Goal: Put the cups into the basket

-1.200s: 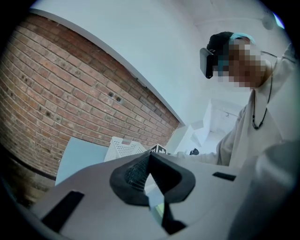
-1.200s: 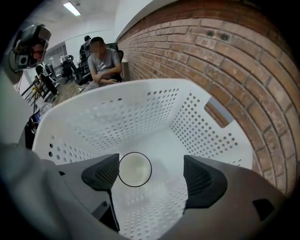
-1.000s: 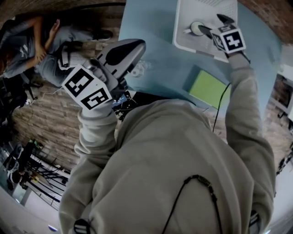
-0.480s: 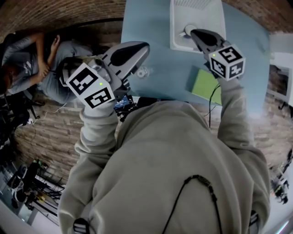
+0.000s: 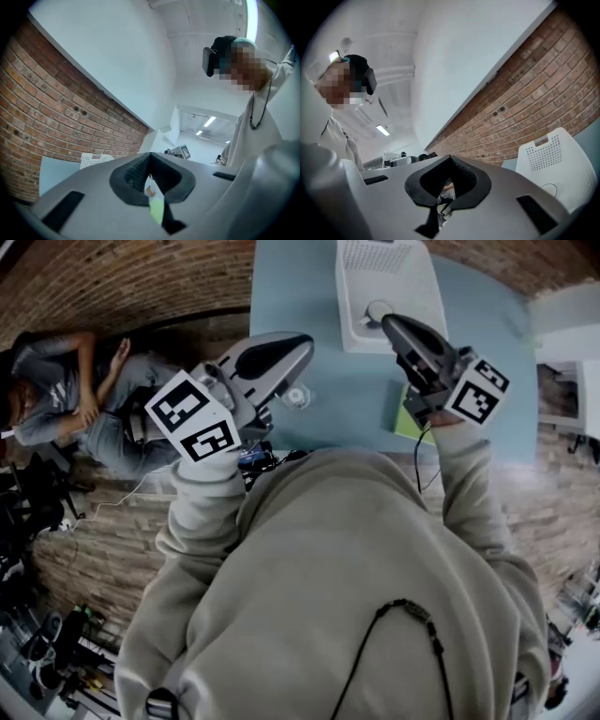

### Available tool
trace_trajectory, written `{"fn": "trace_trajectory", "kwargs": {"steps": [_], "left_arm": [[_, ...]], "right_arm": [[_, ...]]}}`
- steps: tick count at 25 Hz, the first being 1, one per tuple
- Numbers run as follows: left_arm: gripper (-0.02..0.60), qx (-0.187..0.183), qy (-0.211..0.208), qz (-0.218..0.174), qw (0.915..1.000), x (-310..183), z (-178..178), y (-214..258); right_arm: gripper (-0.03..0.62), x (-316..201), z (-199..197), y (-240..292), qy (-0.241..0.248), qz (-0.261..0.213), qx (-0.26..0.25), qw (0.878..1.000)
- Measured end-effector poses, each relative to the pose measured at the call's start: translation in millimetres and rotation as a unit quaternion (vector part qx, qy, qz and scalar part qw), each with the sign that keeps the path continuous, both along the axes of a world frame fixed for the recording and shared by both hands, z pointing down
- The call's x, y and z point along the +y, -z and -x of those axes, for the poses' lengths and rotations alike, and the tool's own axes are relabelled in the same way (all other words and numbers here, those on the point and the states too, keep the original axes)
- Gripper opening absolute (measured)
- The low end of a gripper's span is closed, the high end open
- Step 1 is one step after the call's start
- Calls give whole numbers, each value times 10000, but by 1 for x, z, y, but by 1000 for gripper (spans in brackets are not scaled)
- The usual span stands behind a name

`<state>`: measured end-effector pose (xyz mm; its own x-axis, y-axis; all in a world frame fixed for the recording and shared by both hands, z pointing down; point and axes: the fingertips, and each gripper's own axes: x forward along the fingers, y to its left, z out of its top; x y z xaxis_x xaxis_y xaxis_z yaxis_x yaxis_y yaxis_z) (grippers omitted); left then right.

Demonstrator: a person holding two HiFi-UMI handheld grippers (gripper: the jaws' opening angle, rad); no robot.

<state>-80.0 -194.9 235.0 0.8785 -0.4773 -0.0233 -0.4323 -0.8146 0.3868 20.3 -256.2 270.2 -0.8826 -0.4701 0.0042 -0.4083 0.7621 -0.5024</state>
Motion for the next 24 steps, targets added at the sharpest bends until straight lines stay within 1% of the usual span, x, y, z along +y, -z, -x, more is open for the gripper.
{"fn": "trace_trajectory", "kwargs": {"steps": [2,7,13,17,24], "left_arm": [[-2,26,-54,-35,10000,1,-1,1],[-2,65,-163,-117,9998,5,-3,2],[-2,100,-167,-240,9995,4,-2,10],[-2,68,-187,-279,9994,2,-1,9],[-2,3,-267,-289,9992,-7,-9,11]], "right_arm": [[12,7,5,9,1,-109,-1,9999],[11,22,17,13,91,-330,447,9984],[11,27,15,17,119,-447,618,9970],[11,29,13,18,108,-460,546,9974],[11,26,-2,18,-27,-506,582,9970]]}}
